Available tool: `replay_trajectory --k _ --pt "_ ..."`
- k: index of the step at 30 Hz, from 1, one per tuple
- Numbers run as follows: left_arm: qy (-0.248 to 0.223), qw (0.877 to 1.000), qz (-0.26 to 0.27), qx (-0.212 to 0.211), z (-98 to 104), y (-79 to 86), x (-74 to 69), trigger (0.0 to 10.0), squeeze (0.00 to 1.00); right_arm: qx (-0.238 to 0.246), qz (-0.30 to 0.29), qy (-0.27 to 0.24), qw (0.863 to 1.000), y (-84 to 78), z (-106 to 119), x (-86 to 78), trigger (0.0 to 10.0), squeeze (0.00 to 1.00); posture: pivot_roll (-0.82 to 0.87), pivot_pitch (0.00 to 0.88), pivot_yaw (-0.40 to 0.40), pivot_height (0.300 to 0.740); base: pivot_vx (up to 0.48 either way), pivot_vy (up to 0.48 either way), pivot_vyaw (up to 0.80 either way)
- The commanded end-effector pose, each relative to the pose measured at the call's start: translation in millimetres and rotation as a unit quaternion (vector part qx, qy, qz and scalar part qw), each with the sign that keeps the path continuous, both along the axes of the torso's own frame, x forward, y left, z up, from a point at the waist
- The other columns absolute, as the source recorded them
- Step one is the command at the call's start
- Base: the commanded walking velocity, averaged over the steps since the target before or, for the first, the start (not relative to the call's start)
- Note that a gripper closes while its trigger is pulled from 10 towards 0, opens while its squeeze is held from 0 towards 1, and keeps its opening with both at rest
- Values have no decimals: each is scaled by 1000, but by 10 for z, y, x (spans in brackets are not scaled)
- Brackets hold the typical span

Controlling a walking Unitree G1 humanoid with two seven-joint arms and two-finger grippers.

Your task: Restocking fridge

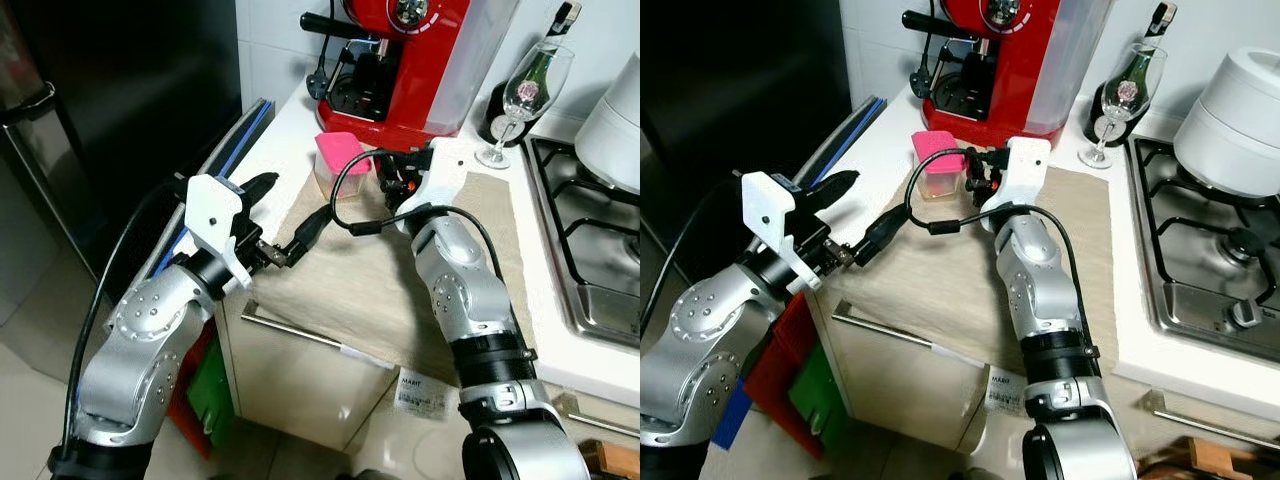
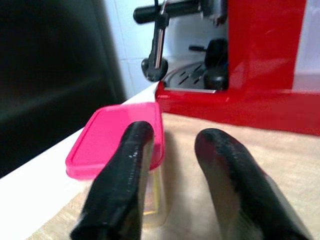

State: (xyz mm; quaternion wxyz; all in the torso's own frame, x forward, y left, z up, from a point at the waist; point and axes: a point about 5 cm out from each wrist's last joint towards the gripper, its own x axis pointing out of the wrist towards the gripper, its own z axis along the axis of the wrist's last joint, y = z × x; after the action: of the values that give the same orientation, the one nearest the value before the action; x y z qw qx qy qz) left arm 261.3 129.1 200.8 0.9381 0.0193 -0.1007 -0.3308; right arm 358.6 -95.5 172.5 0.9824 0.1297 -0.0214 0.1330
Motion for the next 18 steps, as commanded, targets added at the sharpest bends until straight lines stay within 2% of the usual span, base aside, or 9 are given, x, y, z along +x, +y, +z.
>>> replay_trajectory --k 1,7,18 --pt "0 1000 -15 5 6 -19 -48 10000 0 8 -2 -13 1000 -1 59 29 10000 1000 70 0 -46 740 0 0 0" --pt "7 1000 -21 8 -32 14 -77 10000 0 9 4 -11 1000 47 17 20 10000 1000 76 0 -29 740 0 0 0" --pt "4 1000 -24 11 2 44 -35 10000 0 -26 27 -37 999 173 60 -52 10000 1000 71 0 -12 740 0 0 0"
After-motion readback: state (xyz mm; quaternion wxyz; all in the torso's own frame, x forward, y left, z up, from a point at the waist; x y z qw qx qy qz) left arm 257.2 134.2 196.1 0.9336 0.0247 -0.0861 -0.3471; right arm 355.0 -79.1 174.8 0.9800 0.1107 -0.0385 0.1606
